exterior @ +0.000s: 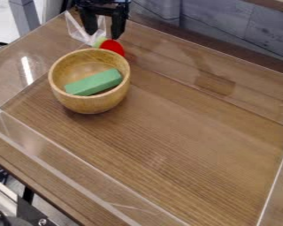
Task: Move the red fruit to the right
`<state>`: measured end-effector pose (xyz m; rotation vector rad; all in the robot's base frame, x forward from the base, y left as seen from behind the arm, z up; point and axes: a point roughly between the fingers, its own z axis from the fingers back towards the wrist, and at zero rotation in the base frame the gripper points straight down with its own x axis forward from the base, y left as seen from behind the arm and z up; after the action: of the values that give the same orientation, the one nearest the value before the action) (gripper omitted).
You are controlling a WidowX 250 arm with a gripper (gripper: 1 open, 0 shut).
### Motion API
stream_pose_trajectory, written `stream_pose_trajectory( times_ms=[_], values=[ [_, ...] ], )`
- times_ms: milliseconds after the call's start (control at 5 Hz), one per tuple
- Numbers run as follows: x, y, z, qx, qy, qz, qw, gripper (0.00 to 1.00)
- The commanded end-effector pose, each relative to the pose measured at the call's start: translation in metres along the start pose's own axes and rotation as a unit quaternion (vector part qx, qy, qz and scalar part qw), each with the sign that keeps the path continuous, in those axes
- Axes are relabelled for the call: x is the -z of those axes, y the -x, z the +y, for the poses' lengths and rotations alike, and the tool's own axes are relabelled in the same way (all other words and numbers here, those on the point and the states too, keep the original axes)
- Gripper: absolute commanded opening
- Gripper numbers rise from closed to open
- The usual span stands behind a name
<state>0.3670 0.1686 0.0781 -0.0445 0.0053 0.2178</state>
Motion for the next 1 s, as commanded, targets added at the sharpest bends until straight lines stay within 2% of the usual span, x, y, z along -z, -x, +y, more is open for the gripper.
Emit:
stream_pose_trajectory(
  times_ms=[0, 800],
  values=[
    [-0.0246, -0.0022, 0.0053, -0.006, -0.002, -0.033, 0.9994, 1.00],
    [-0.0273, -0.0049, 0.0084, -0.016, 0.018, -0.044, 0.9987, 1.00]
  ],
)
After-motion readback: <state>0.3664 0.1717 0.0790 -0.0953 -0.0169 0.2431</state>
